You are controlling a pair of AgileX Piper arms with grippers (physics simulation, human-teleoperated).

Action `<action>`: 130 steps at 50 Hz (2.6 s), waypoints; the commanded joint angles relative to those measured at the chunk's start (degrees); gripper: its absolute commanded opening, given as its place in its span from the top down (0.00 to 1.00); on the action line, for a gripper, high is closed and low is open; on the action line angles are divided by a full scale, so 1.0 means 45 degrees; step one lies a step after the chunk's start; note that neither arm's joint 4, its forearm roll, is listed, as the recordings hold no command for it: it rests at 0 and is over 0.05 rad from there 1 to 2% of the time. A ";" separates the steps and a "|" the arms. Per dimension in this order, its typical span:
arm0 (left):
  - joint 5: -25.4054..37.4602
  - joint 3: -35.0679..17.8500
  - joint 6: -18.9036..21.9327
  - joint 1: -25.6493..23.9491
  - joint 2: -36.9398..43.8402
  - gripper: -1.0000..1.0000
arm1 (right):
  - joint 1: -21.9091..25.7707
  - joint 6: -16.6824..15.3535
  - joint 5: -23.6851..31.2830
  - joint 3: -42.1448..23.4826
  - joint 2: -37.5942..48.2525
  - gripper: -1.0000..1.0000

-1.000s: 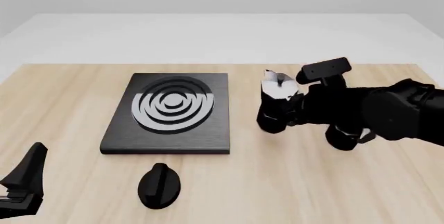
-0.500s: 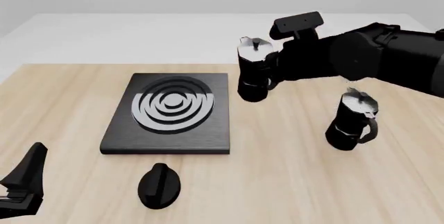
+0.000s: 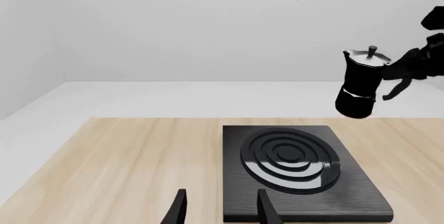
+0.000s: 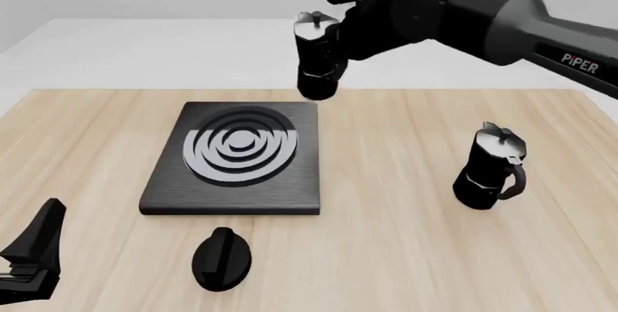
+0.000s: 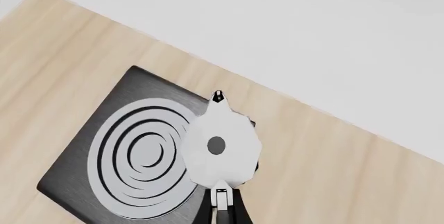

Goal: Put both moka pots on the stove.

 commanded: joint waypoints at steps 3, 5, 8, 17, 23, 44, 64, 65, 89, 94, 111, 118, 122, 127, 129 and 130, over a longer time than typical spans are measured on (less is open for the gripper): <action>0.0000 0.0000 0.0000 0.0000 0.0000 0.00 | 0.0030 0.0172 0.0954 -0.4088 0.2321 1.00; 0.0000 0.0000 0.0000 0.0000 0.0000 0.00 | 0.0042 0.0173 0.1191 -0.4919 0.2886 1.00; 0.0000 0.0000 0.0000 0.0000 0.0000 0.00 | -0.0026 0.0292 0.1676 -0.6325 0.3819 1.00; 0.0000 0.0000 0.0000 0.0000 0.0000 0.00 | 0.0198 0.0321 0.2732 -0.9063 0.5476 1.00; 0.0000 0.0000 0.0000 0.0000 0.0000 0.00 | 0.0395 0.0303 0.3539 -1.0736 0.6404 1.00; 0.0000 0.0000 0.0000 0.0000 0.0000 0.00 | 0.1308 0.0705 0.3058 -1.0109 0.6464 1.00; 0.0000 0.0000 0.0000 0.0000 0.0000 0.00 | 0.1801 0.1206 0.2874 -0.9716 0.6506 1.00; 0.0000 0.0000 0.0000 0.0000 0.0000 0.00 | 0.1801 0.1206 0.2866 -0.9701 0.6498 1.00; 0.0000 0.0000 0.0000 0.0000 0.0000 0.00 | 0.1912 0.1455 0.2394 -0.9066 0.6655 1.00; 0.0000 0.0000 0.0000 0.0000 0.0000 0.00 | 0.1878 0.1644 0.2439 -0.9206 0.6875 1.00; 0.0000 0.0000 0.0000 0.0000 0.0000 0.00 | 0.1913 0.1712 0.2431 -0.9157 0.7415 1.00; 0.0000 0.0000 0.0000 0.0000 0.0000 0.00 | 0.2120 0.1881 0.2259 -0.8707 0.7218 1.00; 0.0000 0.0000 0.0000 0.0000 0.0000 0.00 | 0.2126 0.1893 0.2332 -0.8809 0.7261 1.00; 0.0000 0.0000 0.0000 0.0000 0.0000 0.00 | 0.2205 0.1911 0.2139 -0.8491 0.7120 1.00; 0.0000 0.0000 0.0000 0.0000 0.0000 0.00 | 0.2212 0.1906 0.2125 -0.8471 0.7101 1.00; 0.0000 0.0000 0.0000 0.0000 0.0000 0.00 | 0.2235 0.1936 0.2094 -0.8432 0.7070 1.00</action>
